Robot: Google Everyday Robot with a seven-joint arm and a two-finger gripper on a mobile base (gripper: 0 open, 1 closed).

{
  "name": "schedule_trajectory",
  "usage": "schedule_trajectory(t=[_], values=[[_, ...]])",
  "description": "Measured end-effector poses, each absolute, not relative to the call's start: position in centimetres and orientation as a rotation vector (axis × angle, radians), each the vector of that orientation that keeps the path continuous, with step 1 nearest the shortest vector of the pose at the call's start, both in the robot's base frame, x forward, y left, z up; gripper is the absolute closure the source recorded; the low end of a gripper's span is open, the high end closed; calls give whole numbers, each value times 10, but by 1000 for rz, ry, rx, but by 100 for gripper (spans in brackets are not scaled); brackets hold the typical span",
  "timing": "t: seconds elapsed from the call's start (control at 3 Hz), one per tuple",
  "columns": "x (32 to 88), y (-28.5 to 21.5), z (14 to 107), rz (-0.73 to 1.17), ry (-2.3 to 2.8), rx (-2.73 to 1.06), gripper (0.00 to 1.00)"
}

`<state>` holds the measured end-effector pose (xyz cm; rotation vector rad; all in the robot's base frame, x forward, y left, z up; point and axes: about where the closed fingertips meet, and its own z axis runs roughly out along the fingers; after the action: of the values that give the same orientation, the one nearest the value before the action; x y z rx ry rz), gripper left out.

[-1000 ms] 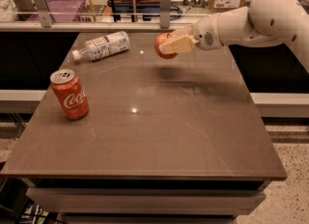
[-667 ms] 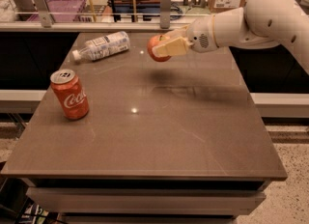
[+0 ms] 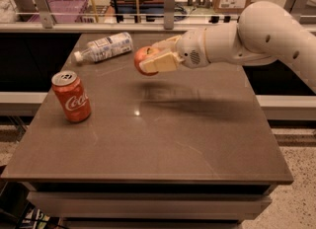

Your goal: Move apple near coke can

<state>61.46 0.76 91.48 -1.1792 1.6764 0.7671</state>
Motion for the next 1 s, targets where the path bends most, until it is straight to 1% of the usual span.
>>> schedule_trajectory(t=[1.0], values=[[547, 52, 895, 807, 1667, -1158, 100]])
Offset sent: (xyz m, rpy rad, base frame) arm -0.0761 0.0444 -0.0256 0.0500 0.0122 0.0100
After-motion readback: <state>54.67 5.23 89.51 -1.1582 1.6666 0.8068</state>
